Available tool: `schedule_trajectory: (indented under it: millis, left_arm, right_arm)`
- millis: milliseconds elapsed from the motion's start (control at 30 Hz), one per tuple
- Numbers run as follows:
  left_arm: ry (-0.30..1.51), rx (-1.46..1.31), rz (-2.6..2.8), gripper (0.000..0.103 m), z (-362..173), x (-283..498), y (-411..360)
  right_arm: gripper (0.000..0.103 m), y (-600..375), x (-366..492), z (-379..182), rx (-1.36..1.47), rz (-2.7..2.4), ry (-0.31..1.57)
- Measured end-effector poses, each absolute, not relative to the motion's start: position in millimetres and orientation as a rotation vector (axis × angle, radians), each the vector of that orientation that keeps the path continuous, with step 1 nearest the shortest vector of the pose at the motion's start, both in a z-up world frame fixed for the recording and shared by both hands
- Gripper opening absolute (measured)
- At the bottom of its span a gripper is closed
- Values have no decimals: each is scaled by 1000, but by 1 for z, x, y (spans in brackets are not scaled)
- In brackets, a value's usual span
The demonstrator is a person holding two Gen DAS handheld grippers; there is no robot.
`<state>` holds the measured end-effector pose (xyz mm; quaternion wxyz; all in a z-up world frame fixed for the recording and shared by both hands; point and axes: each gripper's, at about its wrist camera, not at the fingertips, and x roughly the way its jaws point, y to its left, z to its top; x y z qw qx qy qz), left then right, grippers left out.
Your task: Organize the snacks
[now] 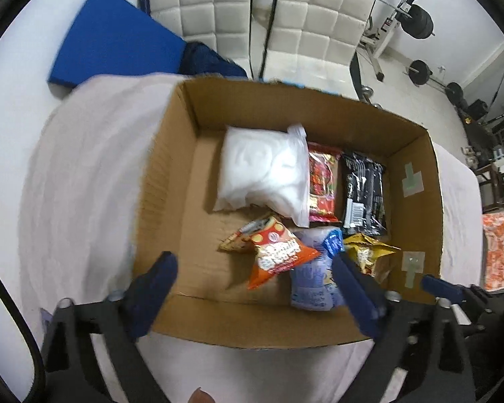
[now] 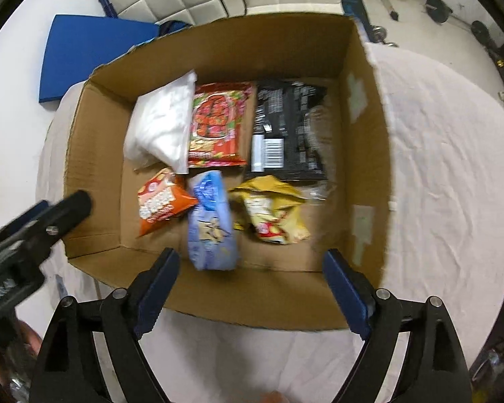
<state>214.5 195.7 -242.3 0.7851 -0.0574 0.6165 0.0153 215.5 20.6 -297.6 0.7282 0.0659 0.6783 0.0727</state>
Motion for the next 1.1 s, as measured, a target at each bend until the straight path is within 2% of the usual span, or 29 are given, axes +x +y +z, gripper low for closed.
schedule_trajectory:
  millis: [33,100,300,800,1100]
  left_arm:
    - [1316,-112,42,99,-238,213,195]
    - [1290,-95,61,101,-230,208,194]
    - [1225,-55,82,103,-205,191,185]
    - [1169,-16,86,103,-178,171,172]
    - [1070,-29,87,103,-94,120,158]
  right_arm:
    - [90,14,213,-295,139,152,1486]
    - [99,3,208,-287,126,132,1469]
    - [103,-17,196,-259,123,86,1402]
    - [103,-27,180,-223,123,64,1348]
    - [103,-41,118,-136,120,83,1248]
